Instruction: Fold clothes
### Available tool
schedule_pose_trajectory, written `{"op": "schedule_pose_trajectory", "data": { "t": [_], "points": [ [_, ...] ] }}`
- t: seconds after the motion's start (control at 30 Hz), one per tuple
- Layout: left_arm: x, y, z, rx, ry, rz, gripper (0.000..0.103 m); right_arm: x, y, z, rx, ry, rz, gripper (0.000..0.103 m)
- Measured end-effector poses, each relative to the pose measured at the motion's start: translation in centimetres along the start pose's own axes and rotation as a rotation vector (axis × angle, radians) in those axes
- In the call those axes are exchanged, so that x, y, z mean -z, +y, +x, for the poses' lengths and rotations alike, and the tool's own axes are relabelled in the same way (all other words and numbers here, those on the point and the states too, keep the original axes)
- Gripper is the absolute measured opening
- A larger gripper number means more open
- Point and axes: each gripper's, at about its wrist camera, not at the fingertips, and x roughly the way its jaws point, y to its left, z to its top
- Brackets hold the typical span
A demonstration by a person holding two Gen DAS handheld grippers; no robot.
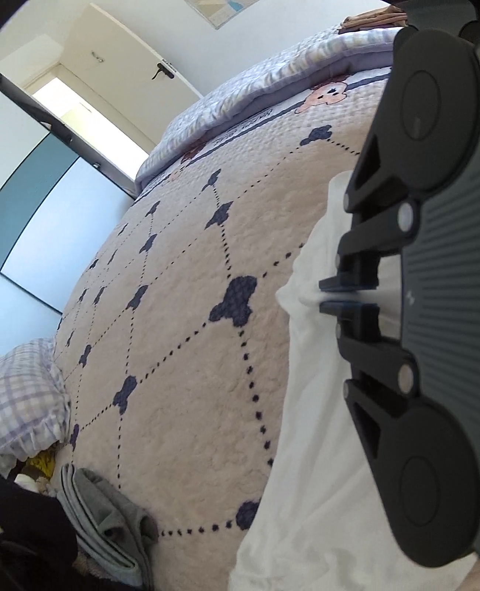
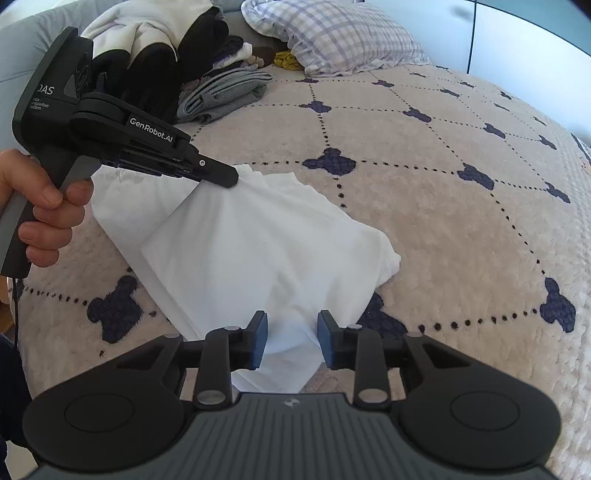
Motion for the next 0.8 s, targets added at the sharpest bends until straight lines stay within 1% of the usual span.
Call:
{"op": "schedule_pose_trajectory", "data": {
  "t": [0.03,0.17,0.27,0.3,0.37,0.43,0.5,0.53,0.6,0.67,0.7,0.73,0.77,0.8],
  "points": [
    [0.1,0.1,-0.1,-0.003,-0.002,-0.003,0.005,0.0,0.0,0.1,-0.004,-0.007,0.014,0.034],
    [0.4,0.9,1.0,-0.015,0.016,-0.03,0.006,0.2,-0.3,1.3,0.001,0.024,0.069,0.037],
    [0.6,1.4,1.2,-0.022,0.029,-0.073,0.006,0.2,-0.5,1.2,-0.006,0.029,0.089,0.039],
    [0.6,1.4,0.9,-0.02,0.021,-0.084,0.006,0.2,-0.5,0.9,-0.003,0.025,0.092,0.039],
    [0.6,1.4,0.0,-0.012,-0.004,-0.104,0.006,0.1,-0.3,-0.2,0.001,-0.022,0.102,0.039],
    [0.6,1.2,-0.7,-0.015,-0.022,-0.104,0.005,0.0,0.1,-1.1,-0.042,-0.067,0.092,0.041],
    [0.4,1.0,-1.2,-0.044,-0.044,-0.096,0.003,0.0,0.4,-0.4,-0.046,-0.03,0.082,0.045],
    [0.4,1.1,-1.3,-0.054,-0.049,-0.102,0.003,0.2,0.7,0.7,-0.026,0.021,0.073,0.045],
    [0.4,1.7,-1.4,-0.046,-0.039,-0.13,0.003,0.8,1.4,1.8,0.006,0.051,0.034,0.046],
    [0.4,2.1,-1.1,-0.003,-0.01,-0.144,0.004,0.5,1.6,1.4,0.012,0.029,0.052,0.047],
    [0.4,2.1,-1.1,0.002,-0.003,-0.136,0.005,0.3,1.6,0.9,-0.009,0.008,0.068,0.047],
    [0.5,2.0,-1.0,-0.005,-0.001,-0.126,0.011,0.2,1.6,0.4,-0.029,-0.012,0.083,0.047],
    [0.5,2.0,-1.0,-0.009,-0.004,-0.114,0.028,0.1,1.6,0.3,-0.04,-0.01,0.092,0.048],
    [0.5,1.9,-0.9,-0.008,-0.006,-0.104,0.039,0.1,1.7,0.4,-0.041,-0.001,0.097,0.049]
  ]
}}
